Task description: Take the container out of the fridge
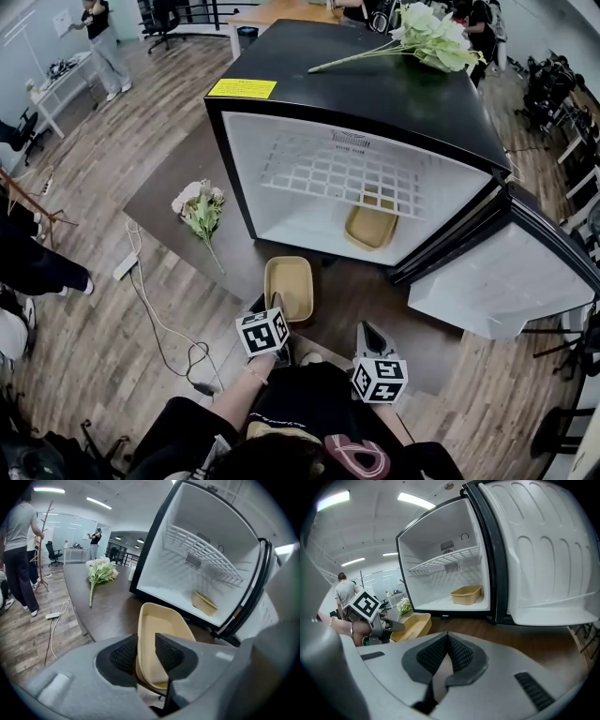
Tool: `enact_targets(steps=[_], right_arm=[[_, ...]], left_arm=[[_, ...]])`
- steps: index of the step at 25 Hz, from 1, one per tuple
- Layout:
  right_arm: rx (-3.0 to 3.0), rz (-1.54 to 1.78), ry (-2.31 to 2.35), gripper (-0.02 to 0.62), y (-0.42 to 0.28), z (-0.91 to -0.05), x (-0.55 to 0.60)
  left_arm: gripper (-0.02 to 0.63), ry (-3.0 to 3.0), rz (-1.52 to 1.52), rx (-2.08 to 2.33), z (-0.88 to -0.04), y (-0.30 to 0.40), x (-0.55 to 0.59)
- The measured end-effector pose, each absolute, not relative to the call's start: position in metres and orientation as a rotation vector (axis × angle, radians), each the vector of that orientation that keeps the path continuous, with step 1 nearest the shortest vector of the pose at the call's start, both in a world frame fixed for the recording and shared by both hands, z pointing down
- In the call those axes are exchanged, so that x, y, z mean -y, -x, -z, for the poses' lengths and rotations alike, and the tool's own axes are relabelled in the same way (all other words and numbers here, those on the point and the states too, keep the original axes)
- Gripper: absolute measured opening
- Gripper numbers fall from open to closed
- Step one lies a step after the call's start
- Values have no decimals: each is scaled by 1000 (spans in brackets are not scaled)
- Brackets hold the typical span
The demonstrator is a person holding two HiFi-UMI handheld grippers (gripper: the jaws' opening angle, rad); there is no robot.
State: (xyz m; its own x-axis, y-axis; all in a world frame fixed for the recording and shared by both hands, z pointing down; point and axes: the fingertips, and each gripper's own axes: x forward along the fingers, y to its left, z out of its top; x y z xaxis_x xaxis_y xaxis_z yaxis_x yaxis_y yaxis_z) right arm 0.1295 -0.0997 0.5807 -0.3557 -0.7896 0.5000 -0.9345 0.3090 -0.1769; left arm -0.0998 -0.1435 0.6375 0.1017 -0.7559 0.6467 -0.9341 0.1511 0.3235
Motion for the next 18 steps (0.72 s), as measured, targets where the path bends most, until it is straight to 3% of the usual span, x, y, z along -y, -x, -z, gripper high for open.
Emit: enact_targets(steps=[18], right_arm=[[2242,-681,-1638,8,-127,-570,133]], left_arm=[[121,-1878,-205,1725,-552,103,167]])
